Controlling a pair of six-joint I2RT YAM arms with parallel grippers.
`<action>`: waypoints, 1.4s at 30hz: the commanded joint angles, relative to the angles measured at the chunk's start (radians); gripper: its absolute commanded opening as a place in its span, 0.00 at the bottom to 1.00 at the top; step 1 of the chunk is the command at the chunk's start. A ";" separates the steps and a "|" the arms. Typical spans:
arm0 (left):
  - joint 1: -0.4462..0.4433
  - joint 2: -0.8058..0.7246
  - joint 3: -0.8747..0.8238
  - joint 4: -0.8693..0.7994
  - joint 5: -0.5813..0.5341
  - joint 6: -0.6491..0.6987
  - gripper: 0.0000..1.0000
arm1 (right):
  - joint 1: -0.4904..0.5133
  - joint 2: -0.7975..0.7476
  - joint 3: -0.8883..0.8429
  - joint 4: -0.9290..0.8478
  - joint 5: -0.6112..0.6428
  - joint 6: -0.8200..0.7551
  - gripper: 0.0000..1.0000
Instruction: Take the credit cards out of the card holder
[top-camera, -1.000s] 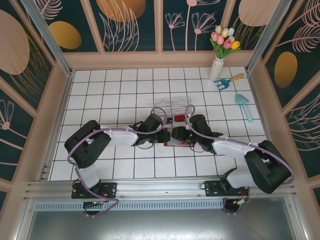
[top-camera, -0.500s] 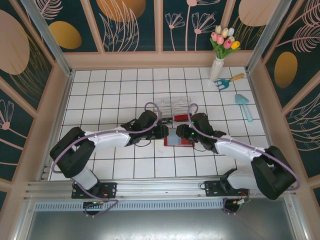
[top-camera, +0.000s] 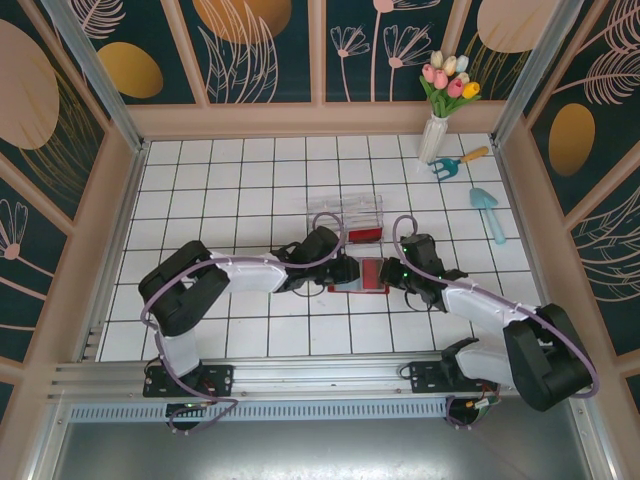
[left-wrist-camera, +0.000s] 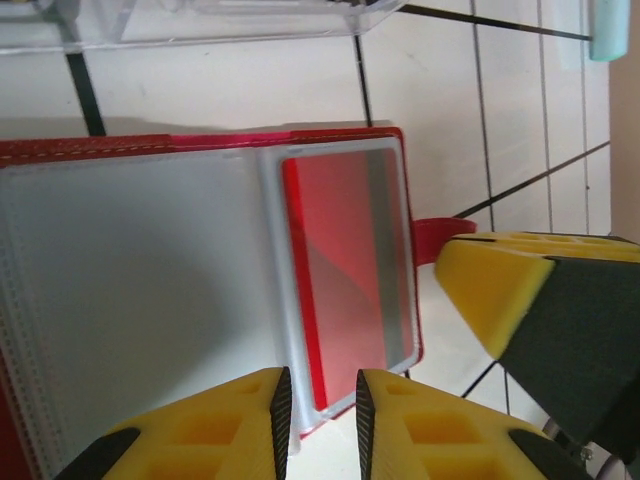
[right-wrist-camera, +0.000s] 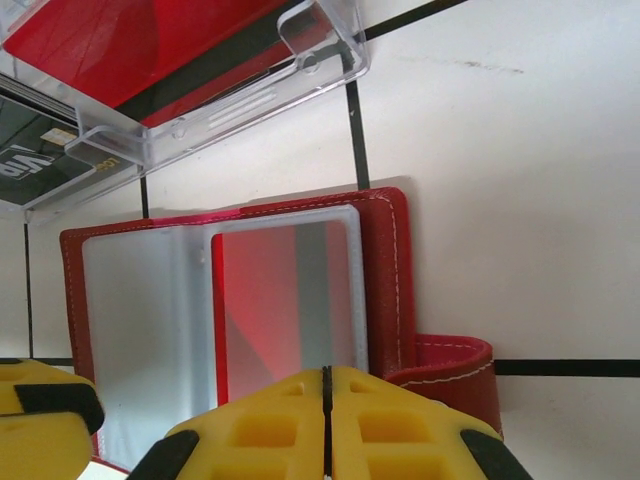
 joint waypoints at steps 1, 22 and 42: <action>-0.008 0.031 0.051 0.013 0.006 -0.032 0.27 | -0.007 0.035 -0.018 0.000 0.020 -0.022 0.07; -0.019 0.132 0.122 -0.059 0.015 -0.052 0.25 | -0.005 0.081 -0.017 0.018 -0.018 -0.021 0.06; -0.034 0.168 0.134 -0.018 0.054 -0.062 0.22 | -0.002 0.072 -0.029 0.032 -0.032 -0.010 0.05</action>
